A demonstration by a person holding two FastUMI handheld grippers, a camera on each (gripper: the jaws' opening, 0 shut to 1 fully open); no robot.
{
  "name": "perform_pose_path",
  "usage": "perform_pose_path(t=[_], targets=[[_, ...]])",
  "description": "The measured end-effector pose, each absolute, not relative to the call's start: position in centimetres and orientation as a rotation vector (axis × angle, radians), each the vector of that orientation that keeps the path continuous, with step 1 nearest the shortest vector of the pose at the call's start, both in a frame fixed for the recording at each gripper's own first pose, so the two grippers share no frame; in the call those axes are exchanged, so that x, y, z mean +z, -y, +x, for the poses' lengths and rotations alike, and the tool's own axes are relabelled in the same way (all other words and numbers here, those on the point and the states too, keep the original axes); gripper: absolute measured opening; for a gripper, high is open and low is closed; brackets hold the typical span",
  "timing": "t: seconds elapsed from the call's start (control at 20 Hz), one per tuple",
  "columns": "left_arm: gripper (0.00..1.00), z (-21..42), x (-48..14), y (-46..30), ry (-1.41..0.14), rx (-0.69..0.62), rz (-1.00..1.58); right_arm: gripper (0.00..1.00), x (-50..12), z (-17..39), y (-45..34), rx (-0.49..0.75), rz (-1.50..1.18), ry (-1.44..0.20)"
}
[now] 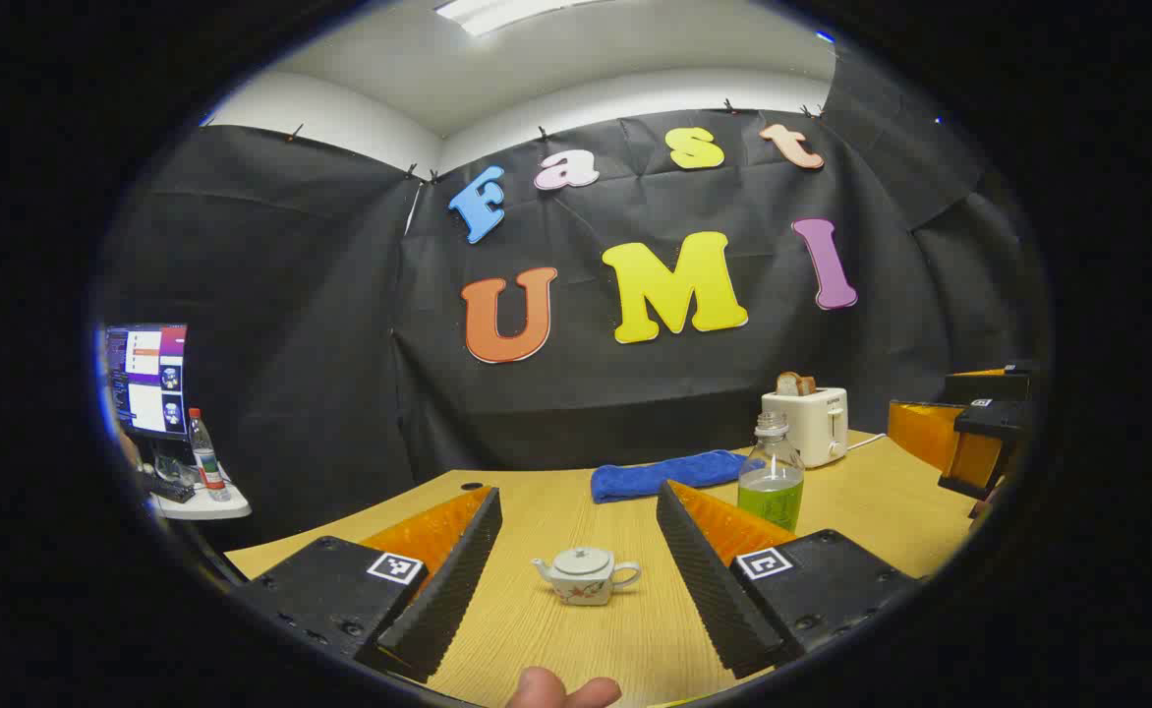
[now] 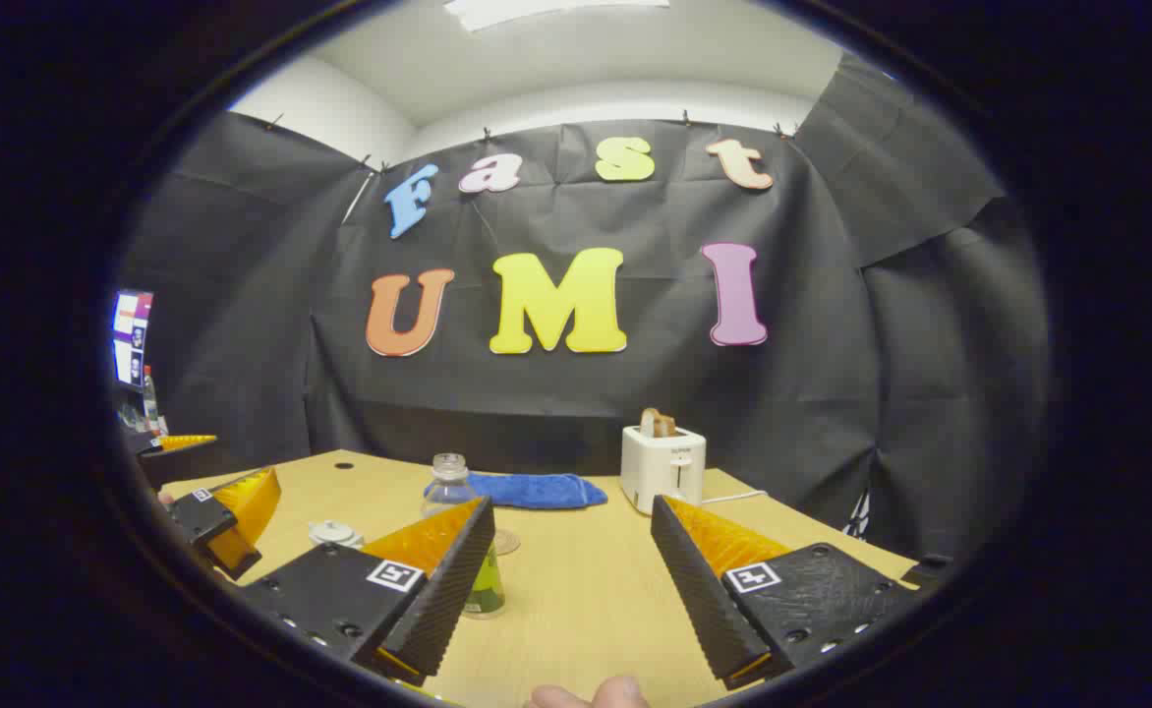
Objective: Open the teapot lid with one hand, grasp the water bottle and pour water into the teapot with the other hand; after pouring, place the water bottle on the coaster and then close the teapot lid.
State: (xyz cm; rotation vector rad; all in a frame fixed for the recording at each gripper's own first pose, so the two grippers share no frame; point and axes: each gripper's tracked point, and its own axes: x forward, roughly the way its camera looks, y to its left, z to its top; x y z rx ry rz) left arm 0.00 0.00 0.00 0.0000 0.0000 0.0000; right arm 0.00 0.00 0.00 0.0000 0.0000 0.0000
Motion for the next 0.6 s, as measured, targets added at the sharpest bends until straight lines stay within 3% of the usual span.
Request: perform_pose_path(t=[0.05,0.6], targets=[[0.99,0.11,0.0,0.04,0.002,-0.003,-0.001,0.97,-0.06,0.11,0.01,0.001,0.002,-0.004],[0.99,0.42,0.12,0.2,0.003,-0.018,0.007,0.95,-0.39,0.31,-0.07,0.012,-0.001,-0.008]])
